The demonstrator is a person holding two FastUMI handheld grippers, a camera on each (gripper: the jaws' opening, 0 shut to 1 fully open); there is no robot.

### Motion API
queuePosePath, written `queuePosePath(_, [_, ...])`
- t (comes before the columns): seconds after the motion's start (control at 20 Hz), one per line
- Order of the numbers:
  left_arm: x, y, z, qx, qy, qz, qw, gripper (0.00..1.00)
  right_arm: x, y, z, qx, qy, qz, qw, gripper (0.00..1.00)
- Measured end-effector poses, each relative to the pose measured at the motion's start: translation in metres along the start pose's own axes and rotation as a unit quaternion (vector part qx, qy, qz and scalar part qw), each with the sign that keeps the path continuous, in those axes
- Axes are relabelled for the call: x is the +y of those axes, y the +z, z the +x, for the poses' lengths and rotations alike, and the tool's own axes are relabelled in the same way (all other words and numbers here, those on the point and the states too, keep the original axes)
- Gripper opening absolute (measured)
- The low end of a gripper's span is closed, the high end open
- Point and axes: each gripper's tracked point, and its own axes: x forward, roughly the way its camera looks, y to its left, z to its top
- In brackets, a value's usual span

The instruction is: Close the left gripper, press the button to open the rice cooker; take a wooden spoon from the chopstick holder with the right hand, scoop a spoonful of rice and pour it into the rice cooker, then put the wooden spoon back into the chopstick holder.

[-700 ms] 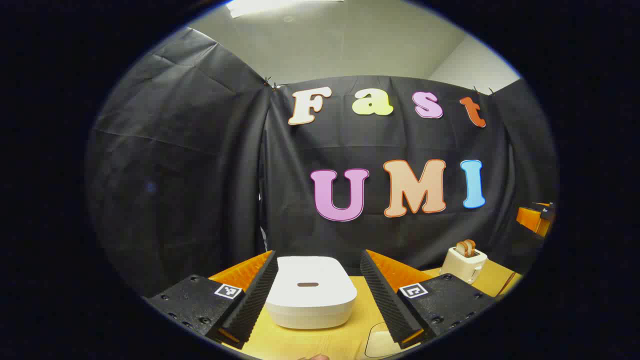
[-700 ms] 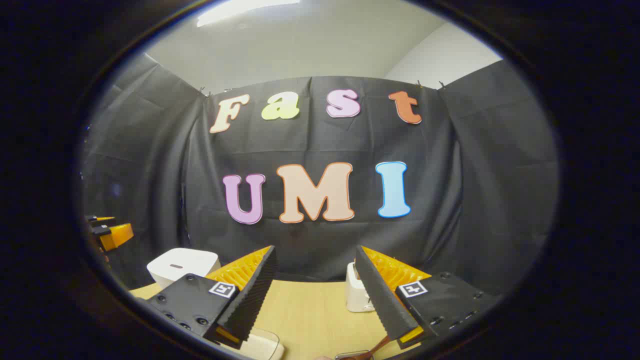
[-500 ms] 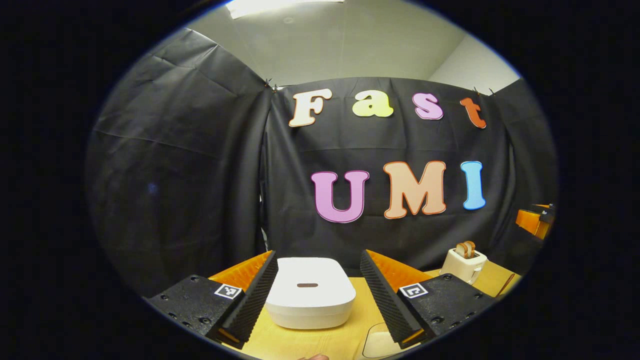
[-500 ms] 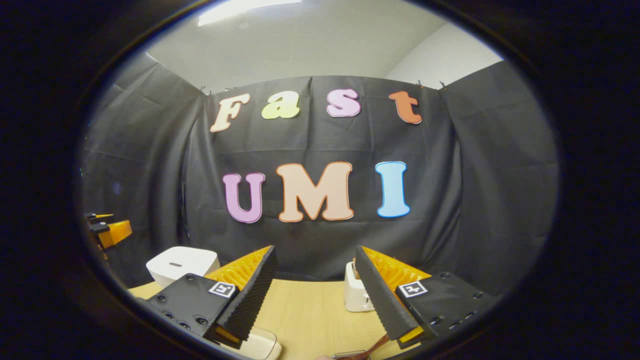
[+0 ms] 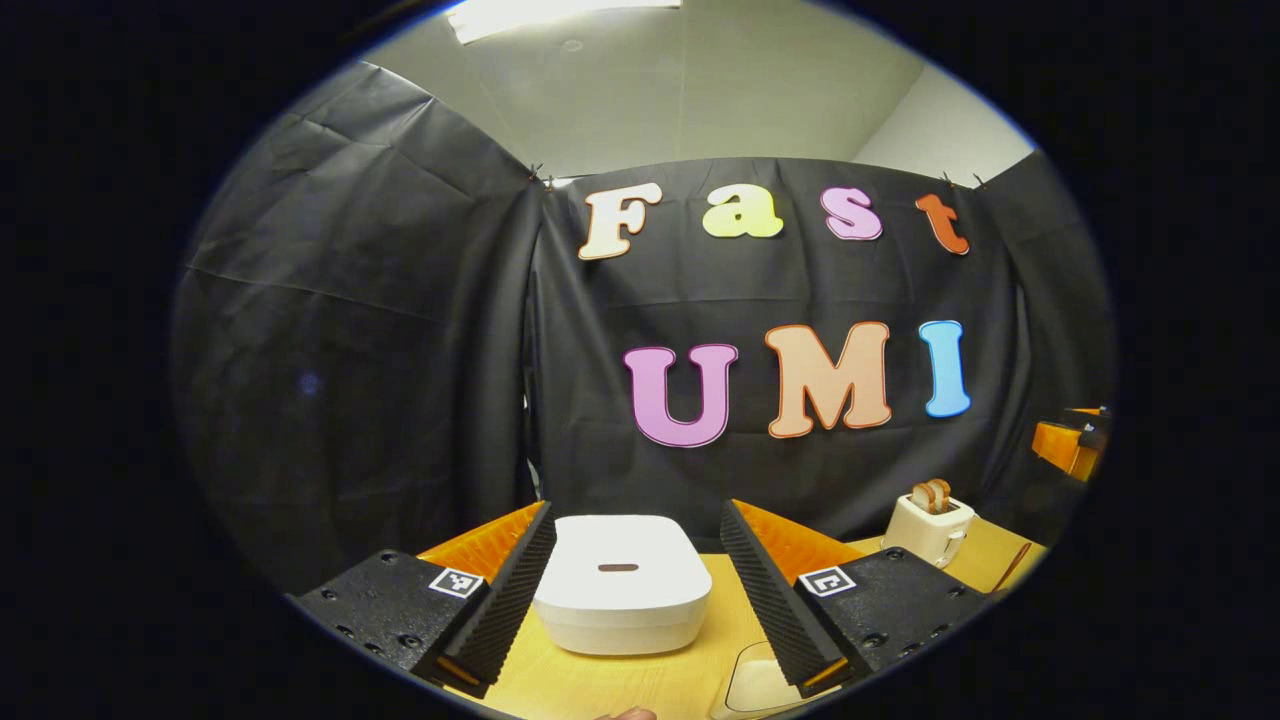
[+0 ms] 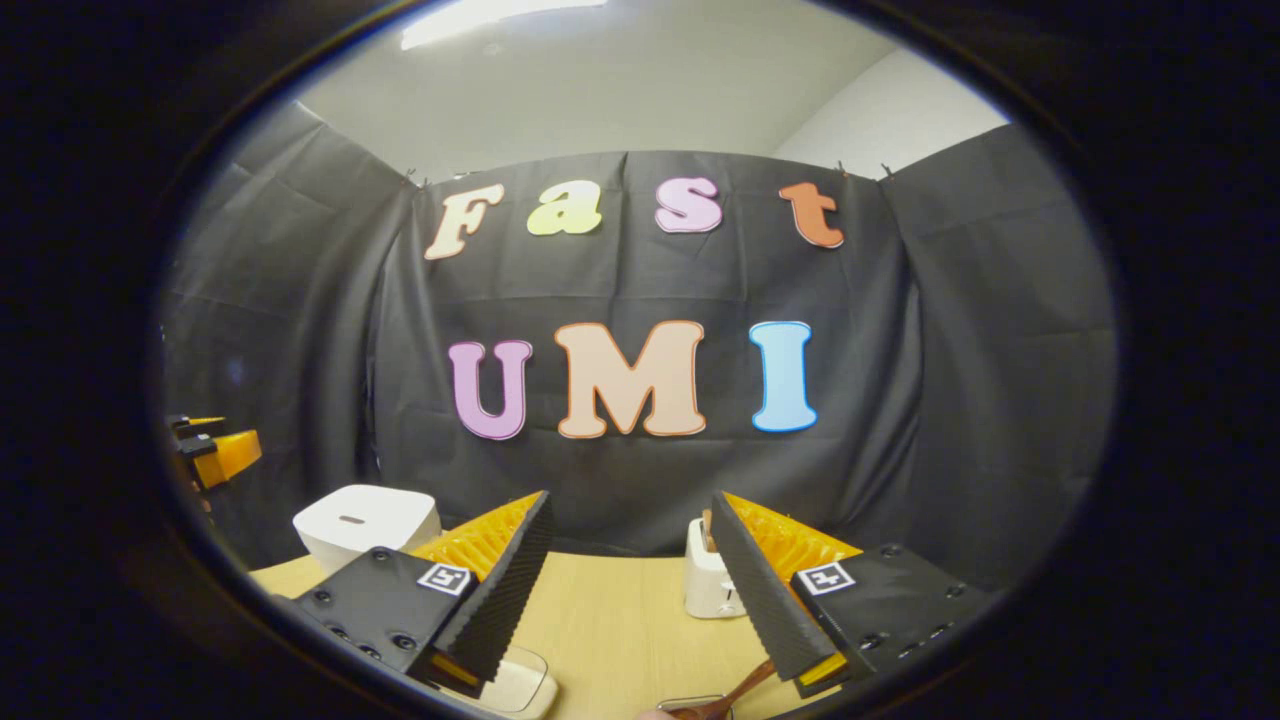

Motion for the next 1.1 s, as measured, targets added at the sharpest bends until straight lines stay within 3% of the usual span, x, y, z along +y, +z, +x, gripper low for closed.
queuePosePath(0.9, [-0.006,0.006,0.003,-0.011,0.003,-0.003,1.000,0.99,-0.025,-0.006,0.006,0.005,-0.017,0.006,1.000,0.99])
queuePosePath(1.1, [-0.007,0.006,0.006,-0.010,-0.003,-0.009,1.000,0.93,-0.023,-0.003,0.005,0.002,-0.015,0.005,1.000,0.98])
